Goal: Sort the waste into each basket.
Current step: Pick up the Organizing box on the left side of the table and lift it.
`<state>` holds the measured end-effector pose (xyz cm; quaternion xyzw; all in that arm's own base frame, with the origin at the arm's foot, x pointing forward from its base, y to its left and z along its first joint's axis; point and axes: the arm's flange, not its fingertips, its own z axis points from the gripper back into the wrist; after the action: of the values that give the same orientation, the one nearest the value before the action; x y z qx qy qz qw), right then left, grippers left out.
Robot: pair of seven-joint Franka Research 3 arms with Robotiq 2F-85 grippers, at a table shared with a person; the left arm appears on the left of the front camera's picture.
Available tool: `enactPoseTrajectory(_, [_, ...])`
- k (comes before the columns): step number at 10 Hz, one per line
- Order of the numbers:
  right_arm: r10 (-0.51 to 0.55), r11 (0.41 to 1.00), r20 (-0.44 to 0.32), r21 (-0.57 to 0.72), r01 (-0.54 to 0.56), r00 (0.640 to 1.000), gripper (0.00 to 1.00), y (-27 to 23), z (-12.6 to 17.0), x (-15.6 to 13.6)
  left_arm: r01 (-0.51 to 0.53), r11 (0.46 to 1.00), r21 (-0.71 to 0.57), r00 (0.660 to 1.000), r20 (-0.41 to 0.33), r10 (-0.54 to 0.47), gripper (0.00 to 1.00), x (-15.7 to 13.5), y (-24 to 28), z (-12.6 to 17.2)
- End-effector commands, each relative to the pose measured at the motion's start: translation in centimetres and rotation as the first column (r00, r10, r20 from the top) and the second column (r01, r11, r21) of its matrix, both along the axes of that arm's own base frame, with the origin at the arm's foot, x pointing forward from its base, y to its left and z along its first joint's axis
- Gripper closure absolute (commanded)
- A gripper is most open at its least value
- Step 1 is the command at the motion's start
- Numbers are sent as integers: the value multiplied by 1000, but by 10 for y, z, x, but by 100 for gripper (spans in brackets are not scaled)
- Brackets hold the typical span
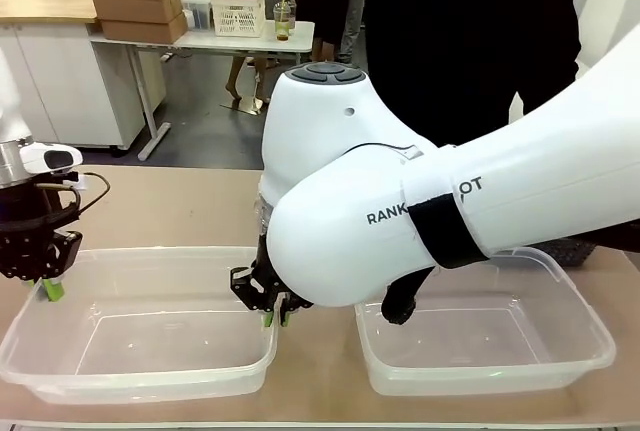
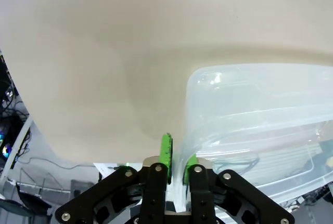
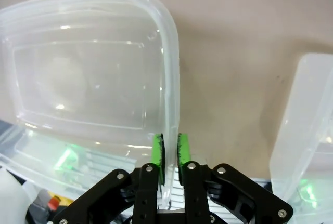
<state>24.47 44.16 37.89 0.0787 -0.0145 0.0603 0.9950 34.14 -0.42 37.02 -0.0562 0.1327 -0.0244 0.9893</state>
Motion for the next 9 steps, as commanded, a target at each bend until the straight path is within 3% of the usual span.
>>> enactPoseTrajectory(1, [0,1000,3,-7,0,1000,100,-4,-9,-1,-6,999,34,1000,15,5,100,-63,4,-31])
enactPoseTrajectory(3, [28,1000,13,-8,-28,1000,100,-7,-7,-3,-43,998,42,998,41,41,100,-64,8,-23])
enactPoseTrajectory(5, [36,999,7,-8,-36,999,100,-22,16,-4,-100,994,53,991,94,95,100,-59,14,1])
enactPoseTrajectory(7, [-21,998,-12,-59,20,1000,100,-56,64,2,-94,994,51,979,186,83,100,-54,6,39])
enactPoseTrajectory(9, [-64,997,3,-47,65,998,100,-90,114,-12,-63,997,32,973,223,54,100,-50,-6,67])
